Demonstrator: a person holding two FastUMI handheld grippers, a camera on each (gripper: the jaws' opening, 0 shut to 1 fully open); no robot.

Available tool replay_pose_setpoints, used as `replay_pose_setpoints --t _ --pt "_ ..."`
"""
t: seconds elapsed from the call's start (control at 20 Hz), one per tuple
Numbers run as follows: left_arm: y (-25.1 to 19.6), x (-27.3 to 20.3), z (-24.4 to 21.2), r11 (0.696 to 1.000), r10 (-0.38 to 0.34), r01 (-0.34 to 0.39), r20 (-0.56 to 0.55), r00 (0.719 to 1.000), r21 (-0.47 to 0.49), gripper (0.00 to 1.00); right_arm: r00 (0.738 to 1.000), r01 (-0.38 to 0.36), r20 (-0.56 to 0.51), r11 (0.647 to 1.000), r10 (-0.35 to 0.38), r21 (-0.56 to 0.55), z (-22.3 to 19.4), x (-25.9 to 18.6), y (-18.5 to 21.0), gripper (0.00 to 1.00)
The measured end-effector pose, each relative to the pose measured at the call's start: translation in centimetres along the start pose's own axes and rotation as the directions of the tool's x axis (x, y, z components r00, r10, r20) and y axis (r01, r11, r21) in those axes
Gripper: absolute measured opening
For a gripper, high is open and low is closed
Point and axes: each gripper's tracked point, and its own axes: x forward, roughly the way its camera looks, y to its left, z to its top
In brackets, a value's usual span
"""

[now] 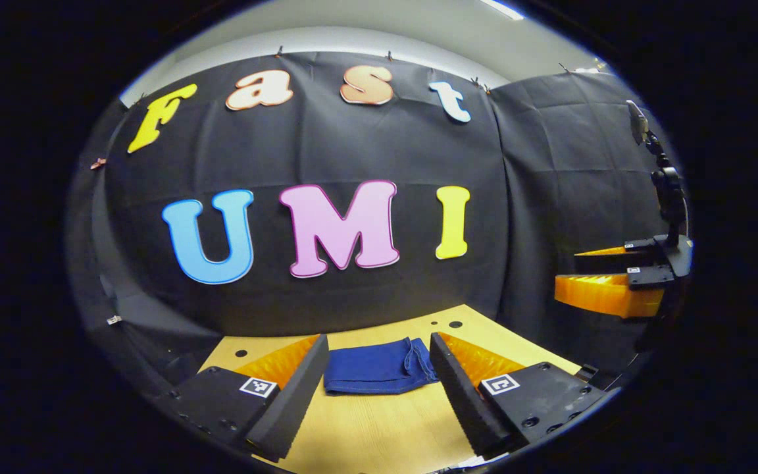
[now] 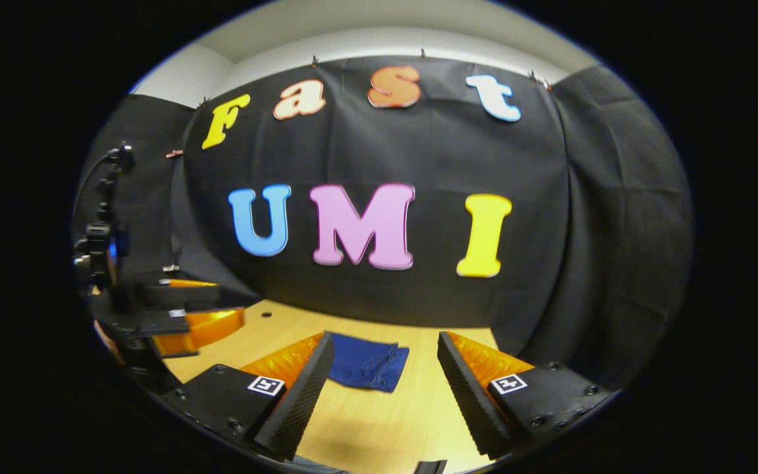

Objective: Grasp the waist and the cuffs of the jeans and fold them to make the two legs overlap; first hold the waist and fold one-third of the jeans toward the cuffs, then hold the cuffs and fold the remaining one-third in the same direction to finish folding.

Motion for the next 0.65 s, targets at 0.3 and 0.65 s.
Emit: replay_pose_setpoints --t 0.3,0.65 --pt "1.4 -6.1 3.3 0.994 0.094 -0.085 0.152 0.984 -0.069 0.97 0.980 0.005 0.200 0.999 0.004 -0.043 7.2 -3.3 2.7 0.96" --pt "4.2 -6.3 4.8 0.962 0.248 -0.224 0.151 0.957 -0.159 0.97 0.952 0.049 0.306 0.989 -0.004 -0.142 11.5 -6.2 0.8 0.96"
